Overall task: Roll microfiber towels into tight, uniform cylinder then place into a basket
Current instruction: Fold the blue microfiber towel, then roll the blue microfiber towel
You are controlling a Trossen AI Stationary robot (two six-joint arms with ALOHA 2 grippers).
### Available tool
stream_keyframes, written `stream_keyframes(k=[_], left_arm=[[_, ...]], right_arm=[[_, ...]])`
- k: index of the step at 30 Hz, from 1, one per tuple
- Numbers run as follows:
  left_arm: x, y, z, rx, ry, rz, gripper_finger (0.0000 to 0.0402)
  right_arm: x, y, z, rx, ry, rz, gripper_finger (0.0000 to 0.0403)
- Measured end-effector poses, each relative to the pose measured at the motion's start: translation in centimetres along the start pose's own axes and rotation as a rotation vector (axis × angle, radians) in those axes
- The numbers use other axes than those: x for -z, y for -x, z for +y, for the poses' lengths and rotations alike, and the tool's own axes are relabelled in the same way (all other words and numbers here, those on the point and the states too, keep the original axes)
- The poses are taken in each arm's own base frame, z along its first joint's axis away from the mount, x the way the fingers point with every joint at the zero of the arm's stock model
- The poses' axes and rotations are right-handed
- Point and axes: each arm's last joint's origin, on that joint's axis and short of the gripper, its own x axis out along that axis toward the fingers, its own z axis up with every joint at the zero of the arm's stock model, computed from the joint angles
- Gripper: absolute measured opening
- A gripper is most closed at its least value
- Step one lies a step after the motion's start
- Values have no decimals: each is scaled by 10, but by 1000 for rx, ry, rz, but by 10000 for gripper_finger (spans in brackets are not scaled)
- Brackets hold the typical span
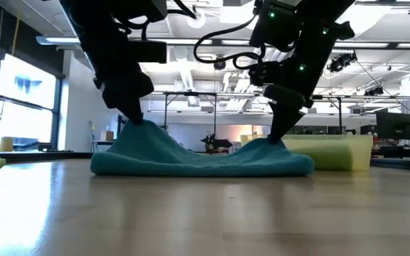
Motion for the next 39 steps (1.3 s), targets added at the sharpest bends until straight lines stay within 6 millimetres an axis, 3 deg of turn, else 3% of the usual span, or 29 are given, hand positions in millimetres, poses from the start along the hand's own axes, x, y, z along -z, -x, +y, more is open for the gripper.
stream_keyframes(k=[5,14,18,22,28,34,39], left_arm=[[-1,-2,2,11,-19,17,3],[-1,-2,2,15,-17,18,3],[-1,-2,2,17,-15,15,3],[-1,-2,1,25,-17,21,7],[0,-2,1,54,-21,54,57],[4,-2,3,34,-23,87,128],[1,-2,-1,88,-24,69,149]], right_arm=[[0,0,0,-2,43,-3,28],[-2,10,-1,-37,105,2,121],[-6,15,2,-146,75,-11,133],[-1,5,6,-154,82,5,133],[4,-7,9,-141,75,39,133],[8,-3,19,-183,58,49,133],[13,2,31,-207,20,48,133]])
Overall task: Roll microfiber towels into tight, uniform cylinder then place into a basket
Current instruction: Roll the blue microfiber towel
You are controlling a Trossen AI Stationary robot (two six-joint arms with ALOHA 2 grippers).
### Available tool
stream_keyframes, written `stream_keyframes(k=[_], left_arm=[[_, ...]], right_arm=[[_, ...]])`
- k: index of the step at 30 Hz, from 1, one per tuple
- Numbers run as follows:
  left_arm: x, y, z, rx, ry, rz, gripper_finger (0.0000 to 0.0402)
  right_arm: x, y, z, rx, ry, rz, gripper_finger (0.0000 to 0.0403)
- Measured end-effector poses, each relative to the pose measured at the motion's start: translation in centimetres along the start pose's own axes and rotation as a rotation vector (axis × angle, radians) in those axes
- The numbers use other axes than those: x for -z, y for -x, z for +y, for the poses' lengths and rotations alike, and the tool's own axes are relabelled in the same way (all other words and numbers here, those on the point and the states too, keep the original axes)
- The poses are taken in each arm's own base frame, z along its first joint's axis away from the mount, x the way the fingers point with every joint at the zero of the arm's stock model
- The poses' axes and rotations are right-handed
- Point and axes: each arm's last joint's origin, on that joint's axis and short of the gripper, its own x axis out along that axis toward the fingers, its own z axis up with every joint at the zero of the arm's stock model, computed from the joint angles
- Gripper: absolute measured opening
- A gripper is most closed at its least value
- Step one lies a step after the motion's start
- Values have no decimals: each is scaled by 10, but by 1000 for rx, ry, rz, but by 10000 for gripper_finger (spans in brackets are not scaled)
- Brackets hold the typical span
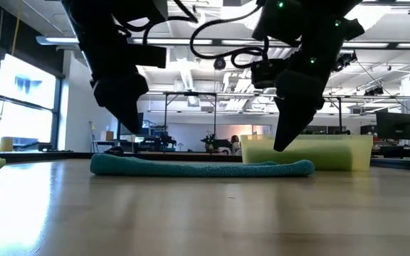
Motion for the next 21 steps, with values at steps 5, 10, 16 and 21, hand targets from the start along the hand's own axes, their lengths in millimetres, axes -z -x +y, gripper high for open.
stream_keyframes(k=[5,10,16,21], left_arm=[[3,-19,-15,88,-80,84,141],[10,-38,-28,113,-104,169,130],[18,-40,-42,142,-26,214,117],[21,-23,-62,271,113,222,107]], right_arm=[[5,1,10,71,-37,-41,133],[12,-12,16,113,-88,-10,133],[19,-29,19,148,-81,36,133],[17,-35,15,242,9,-2,133]])
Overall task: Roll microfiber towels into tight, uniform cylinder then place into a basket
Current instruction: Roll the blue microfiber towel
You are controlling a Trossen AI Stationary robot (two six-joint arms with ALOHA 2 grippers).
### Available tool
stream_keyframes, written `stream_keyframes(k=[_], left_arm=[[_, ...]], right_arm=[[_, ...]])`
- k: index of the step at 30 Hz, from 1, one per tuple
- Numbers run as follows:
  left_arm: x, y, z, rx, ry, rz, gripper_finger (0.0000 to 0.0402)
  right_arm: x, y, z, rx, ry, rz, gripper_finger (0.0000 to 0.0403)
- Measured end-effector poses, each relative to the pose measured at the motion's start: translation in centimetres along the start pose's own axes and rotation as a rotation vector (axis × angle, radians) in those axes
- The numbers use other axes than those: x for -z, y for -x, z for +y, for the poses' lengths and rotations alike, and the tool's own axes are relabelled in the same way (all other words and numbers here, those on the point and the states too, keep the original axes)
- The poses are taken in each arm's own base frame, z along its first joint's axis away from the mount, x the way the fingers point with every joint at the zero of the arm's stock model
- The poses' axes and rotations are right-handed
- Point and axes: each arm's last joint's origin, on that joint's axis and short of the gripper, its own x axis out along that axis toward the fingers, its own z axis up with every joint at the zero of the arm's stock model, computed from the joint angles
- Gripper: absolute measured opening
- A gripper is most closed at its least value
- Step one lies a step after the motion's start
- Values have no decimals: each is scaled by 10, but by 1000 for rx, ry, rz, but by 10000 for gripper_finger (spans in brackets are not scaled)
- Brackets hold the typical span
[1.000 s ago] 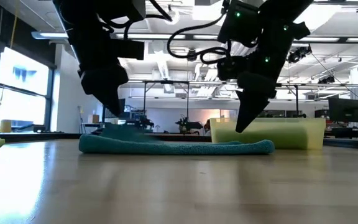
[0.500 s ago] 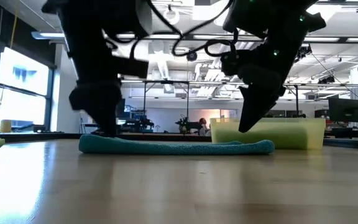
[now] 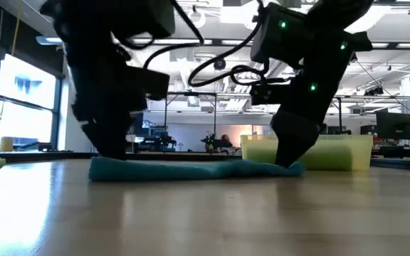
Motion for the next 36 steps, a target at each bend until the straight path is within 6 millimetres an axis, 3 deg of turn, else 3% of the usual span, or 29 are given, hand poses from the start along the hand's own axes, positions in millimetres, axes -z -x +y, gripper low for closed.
stream_keyframes(k=[6,10,17,21,28,36], left_arm=[[-2,11,-32,255,-48,-47,96],[1,18,-37,196,-141,-118,95],[-8,43,-28,57,-258,-118,94],[-8,46,-19,16,-377,-81,94],[-16,33,-6,-26,-482,-23,94],[-10,8,-3,17,-396,-20,92]], right_arm=[[-10,-5,-9,141,184,-98,133],[-18,-1,-14,146,227,-116,133],[-20,36,-6,-37,20,-119,133],[-11,41,10,-123,-152,-89,133],[8,25,39,-63,-277,-97,133],[25,7,55,25,-309,-96,133]])
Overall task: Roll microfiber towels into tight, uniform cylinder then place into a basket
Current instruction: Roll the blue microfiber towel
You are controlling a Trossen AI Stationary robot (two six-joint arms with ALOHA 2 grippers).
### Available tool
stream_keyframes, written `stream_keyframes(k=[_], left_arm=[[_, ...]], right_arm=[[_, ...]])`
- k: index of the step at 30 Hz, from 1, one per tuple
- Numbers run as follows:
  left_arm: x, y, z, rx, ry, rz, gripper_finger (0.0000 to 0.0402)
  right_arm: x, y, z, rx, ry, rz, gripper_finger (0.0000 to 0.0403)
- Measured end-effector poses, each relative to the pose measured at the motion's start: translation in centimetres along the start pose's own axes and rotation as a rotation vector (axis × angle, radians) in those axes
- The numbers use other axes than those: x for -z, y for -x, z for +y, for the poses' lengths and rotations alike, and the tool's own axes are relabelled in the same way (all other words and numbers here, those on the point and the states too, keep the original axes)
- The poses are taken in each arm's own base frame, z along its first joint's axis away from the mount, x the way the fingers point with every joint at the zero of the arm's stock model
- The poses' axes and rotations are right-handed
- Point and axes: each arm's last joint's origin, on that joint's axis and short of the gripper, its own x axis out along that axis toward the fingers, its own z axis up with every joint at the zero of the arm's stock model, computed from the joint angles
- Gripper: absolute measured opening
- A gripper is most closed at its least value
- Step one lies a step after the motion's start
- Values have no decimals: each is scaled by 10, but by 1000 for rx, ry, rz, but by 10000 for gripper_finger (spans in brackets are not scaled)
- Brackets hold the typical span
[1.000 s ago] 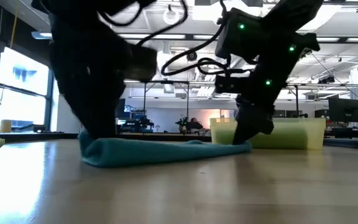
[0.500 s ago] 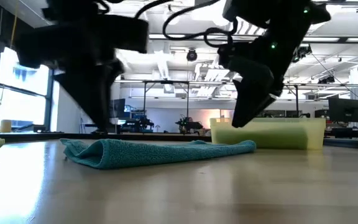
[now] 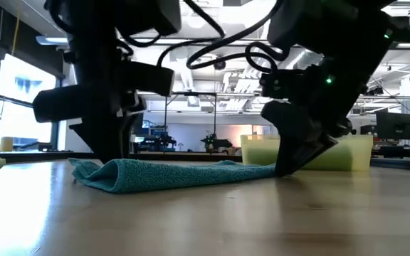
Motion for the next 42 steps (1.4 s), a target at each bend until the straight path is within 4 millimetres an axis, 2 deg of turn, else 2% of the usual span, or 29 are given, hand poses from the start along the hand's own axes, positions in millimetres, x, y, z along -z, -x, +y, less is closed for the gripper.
stream_keyframes(k=[7,12,15,19,27,30,34,42], left_arm=[[10,-5,-10,40,124,-26,80],[3,-1,-28,229,184,-81,69],[-4,1,-38,330,143,-151,62],[-4,3,-43,335,110,-192,55],[-2,3,-40,305,80,-181,55],[-3,4,-39,296,52,-173,55],[-7,12,-39,274,6,-145,55],[-5,18,-40,244,-12,-97,56]], right_arm=[[-2,-3,-1,81,178,-110,133],[-14,-8,-4,183,332,-236,133],[-19,-10,-6,198,370,-244,133],[-24,-7,-9,188,352,-246,133],[-28,38,-7,19,332,-254,133],[-25,46,-2,-93,300,-204,133],[-18,46,6,-202,232,-124,133],[4,24,27,-236,55,-97,133]])
